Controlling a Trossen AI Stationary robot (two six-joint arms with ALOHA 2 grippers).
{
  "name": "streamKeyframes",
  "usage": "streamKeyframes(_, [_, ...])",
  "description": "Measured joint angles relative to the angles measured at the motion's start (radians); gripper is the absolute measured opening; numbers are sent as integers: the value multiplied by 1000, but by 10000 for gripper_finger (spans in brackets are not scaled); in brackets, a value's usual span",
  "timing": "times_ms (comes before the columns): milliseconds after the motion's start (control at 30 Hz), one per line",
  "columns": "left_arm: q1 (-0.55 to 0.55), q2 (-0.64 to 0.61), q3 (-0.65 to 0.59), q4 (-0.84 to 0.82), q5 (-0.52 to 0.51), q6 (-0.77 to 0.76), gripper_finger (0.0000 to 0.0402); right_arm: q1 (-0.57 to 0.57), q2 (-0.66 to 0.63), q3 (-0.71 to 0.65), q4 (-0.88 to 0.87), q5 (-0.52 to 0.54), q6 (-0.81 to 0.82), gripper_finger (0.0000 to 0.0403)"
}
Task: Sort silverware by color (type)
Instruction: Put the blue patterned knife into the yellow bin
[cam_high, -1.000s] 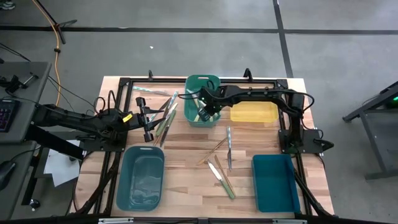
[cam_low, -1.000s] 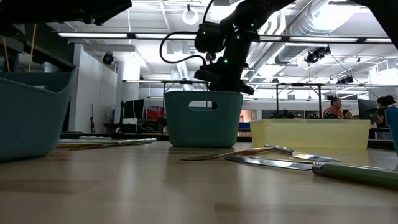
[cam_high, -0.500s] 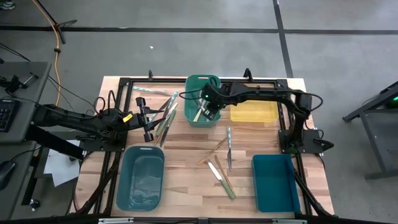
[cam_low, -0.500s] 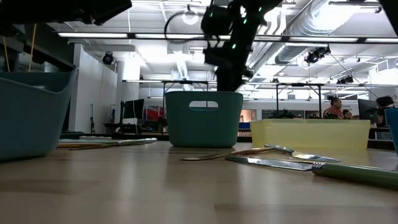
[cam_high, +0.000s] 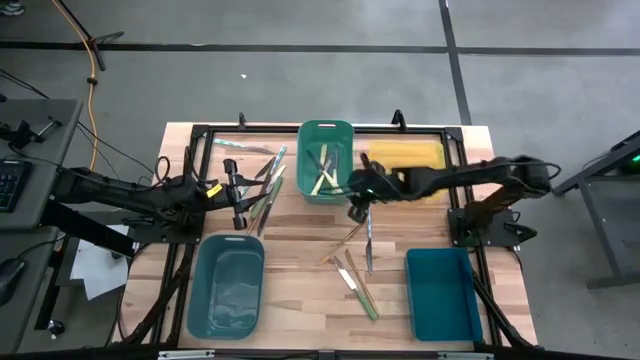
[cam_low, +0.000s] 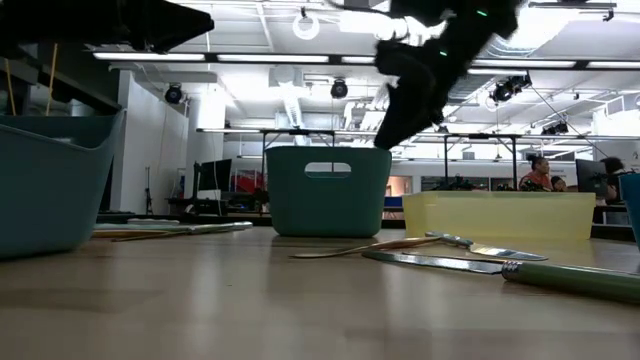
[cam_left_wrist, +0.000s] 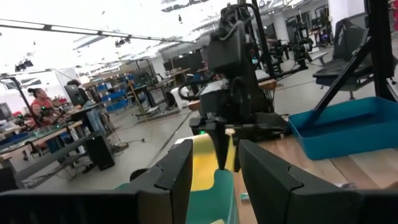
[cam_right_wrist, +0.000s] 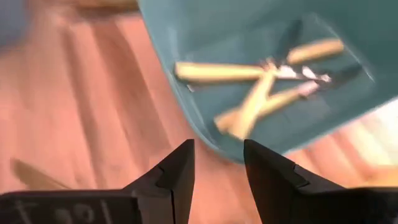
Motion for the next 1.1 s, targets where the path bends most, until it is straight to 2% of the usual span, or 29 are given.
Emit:
streamKeyframes(167, [0, 0, 0, 1, -2, 6, 126, 38, -108, -243, 500, -46, -28, 134])
streamKeyframes(267, [0, 0, 0, 2, -3, 25, 126, 50, -128, -327, 815, -62, -153, 134])
streamKeyframes(367, [0, 0, 0, -1, -10, -4, 126, 57, -125, -361, 983, -73, -284, 134])
streamKeyframes(533, [0, 0, 0, -9, -28, -80, 126, 57, -125, -346, 1010, -77, -375, 134])
streamKeyframes(967, [0, 0, 1, -11, -213, -91, 126, 57, -124, -344, 911, -77, -314, 134])
streamKeyframes(1033, [3, 1, 27, -62, -283, -141, 126, 57, -124, -344, 912, -77, -314, 134])
streamKeyframes(1100, [18, 10, 92, -197, -367, -205, 126, 57, -124, -344, 912, -77, -314, 134])
